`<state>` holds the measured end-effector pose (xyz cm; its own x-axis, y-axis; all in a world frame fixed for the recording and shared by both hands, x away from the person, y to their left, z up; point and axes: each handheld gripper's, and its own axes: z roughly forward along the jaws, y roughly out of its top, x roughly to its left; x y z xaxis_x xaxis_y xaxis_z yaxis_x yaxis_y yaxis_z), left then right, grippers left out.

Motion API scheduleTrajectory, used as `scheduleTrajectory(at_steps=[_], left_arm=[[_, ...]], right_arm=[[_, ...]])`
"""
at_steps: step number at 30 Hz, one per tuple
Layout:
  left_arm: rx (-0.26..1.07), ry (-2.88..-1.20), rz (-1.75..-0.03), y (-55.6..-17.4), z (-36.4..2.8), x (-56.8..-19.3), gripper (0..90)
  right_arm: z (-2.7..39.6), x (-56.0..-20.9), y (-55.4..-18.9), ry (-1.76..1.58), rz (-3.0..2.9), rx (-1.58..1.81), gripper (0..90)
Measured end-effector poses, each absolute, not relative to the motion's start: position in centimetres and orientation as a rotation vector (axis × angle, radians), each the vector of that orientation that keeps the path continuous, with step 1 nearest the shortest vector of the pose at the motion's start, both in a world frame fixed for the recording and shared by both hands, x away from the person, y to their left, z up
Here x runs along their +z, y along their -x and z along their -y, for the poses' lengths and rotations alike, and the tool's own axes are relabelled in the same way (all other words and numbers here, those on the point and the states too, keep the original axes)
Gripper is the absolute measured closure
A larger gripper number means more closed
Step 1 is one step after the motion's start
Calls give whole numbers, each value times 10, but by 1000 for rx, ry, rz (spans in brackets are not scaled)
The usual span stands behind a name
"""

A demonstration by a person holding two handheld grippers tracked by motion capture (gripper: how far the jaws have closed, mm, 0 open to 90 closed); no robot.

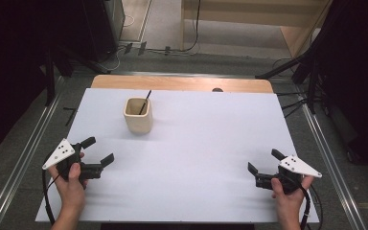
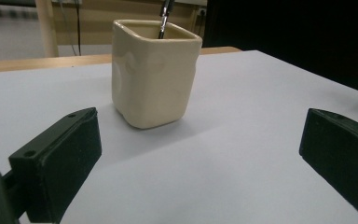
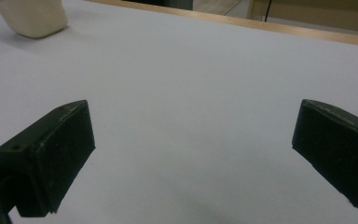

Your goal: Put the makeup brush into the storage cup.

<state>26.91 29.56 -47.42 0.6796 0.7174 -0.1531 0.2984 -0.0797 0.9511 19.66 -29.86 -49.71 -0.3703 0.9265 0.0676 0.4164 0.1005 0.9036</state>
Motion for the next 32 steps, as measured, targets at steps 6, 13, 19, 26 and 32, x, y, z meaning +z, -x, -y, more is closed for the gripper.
scheduleTrajectory(at_steps=[6,13,19,26,32], left_arm=[[427,-1649,-841,-264,-301,-472,0],[438,-1651,-865,-258,-311,-475,0],[451,-1659,-884,-250,-320,-479,0],[464,-1648,-912,-249,-329,-481,0],[468,-1643,-918,-249,-331,-481,0]], right_arm=[[298,-497,-197,-1306,-1851,1231,0],[299,-498,-197,-1310,-1846,1231,0],[298,-498,-197,-1312,-1853,1228,0],[299,-501,-197,-1316,-1850,1228,0],[303,-503,-198,-1334,-1844,1228,0]])
